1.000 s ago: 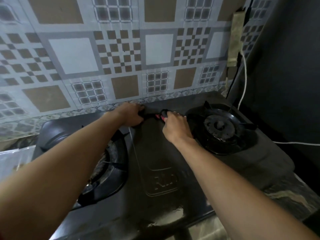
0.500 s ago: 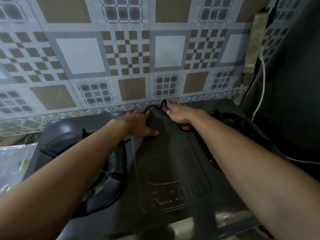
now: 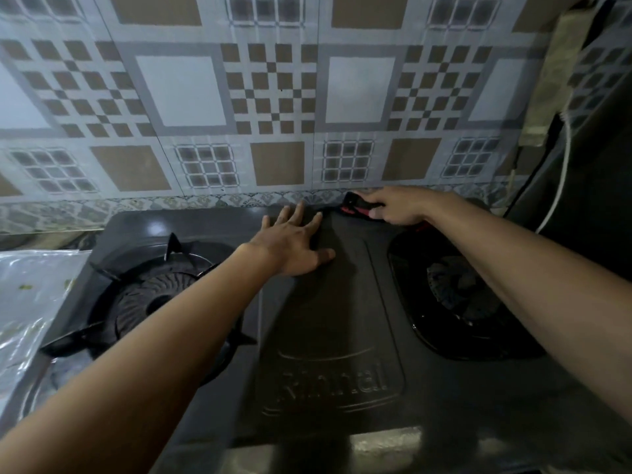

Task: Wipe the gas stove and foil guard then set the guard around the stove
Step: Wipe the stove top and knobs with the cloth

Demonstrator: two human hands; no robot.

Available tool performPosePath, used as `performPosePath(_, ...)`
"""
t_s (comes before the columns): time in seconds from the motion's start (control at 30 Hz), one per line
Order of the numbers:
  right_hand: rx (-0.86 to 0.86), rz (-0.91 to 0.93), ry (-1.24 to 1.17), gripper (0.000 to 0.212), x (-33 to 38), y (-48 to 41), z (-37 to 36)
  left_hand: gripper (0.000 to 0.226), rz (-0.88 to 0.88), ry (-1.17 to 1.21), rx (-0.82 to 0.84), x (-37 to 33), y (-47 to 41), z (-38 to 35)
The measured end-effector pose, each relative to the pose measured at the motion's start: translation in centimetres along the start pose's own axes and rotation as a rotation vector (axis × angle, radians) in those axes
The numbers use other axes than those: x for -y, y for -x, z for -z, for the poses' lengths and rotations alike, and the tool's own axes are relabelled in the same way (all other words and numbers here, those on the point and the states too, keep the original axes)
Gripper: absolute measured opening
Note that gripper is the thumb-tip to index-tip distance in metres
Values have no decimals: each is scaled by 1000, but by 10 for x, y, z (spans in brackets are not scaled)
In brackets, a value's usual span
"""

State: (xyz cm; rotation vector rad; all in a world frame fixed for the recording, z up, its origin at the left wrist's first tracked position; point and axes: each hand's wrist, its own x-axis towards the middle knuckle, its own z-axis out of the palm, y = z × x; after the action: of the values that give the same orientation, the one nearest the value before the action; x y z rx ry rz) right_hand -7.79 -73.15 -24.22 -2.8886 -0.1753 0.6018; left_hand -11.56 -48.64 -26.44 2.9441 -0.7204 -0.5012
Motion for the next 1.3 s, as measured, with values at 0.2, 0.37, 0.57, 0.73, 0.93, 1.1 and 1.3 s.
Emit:
performPosePath(0.2, -39, 74, -70, 45, -27, 15, -1, 87, 48, -3, 38, -4, -2, -12)
performPosePath(0.37, -13, -58, -108, 45, -68, 21, 11, 86, 45, 4, 21, -3, -4, -14)
performPosePath(0.57, -65, -172, -129, 43, -113, 38, 15, 87, 48, 21, 3, -2, -3, -15)
performPosePath(0.73, -102, -241, -198, 44, -149, 54, 11, 88, 55, 25, 19, -4, -3, -11)
performPosePath(0.93, -157, -289, -161, 45, -163, 70, -2, 88, 61, 31, 23, -5, -3, -10)
performPosePath(1.1, -117, -280, -154, 43, -136, 68, 5, 88, 55, 34, 9, -4, -4, -13)
performPosePath(1.3, -14, -127, -133, 45, -62, 38, 14, 88, 52, 50, 3, -4, -3, -13)
